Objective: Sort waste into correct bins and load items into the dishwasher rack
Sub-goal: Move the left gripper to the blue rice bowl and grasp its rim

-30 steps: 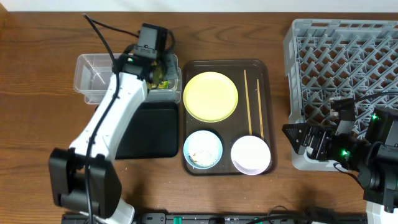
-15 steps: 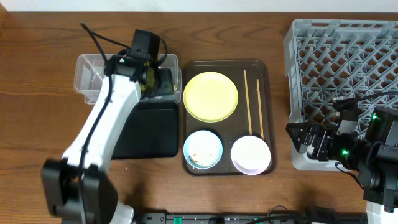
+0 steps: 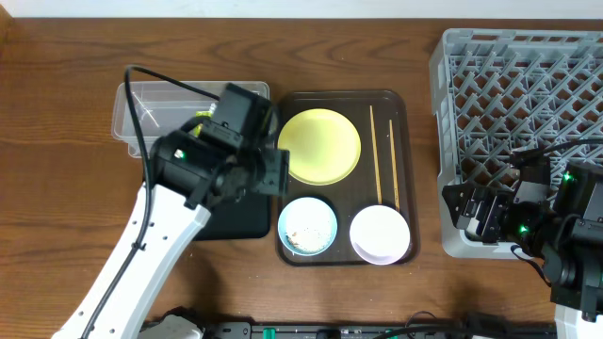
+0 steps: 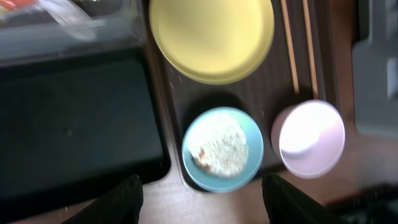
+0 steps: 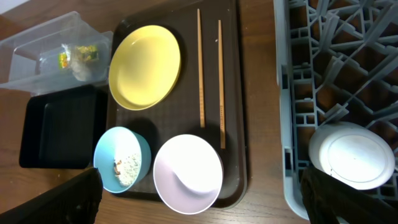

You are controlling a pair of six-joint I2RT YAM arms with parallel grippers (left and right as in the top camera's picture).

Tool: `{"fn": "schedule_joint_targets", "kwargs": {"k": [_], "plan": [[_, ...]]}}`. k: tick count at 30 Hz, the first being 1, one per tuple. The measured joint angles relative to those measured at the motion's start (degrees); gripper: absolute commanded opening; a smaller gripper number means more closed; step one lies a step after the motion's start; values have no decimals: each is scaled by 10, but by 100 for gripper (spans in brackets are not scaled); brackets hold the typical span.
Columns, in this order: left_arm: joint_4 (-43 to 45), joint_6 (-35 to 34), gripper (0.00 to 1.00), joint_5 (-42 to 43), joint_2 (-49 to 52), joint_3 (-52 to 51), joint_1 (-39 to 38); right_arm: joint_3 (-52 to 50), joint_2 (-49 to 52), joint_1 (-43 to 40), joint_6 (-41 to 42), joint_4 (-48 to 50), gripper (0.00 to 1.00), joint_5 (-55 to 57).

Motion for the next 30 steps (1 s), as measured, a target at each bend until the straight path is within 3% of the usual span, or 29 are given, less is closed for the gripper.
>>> {"fn": "schedule_joint_targets", "kwargs": {"k": [12,23,26,30], "plan": [[-2,-83,63,-25,0,-57,-83,0,0,0,0,0,99,2],[188,-140,61,-50,4,-232,-161,0,0,0,0,0,99,2],[228,-142,57,-52,11,-236,-191,0,0,0,0,0,99,2],[263,-138,44,-54,36,-236,-227,0,0,0,0,0,99,2]]}}
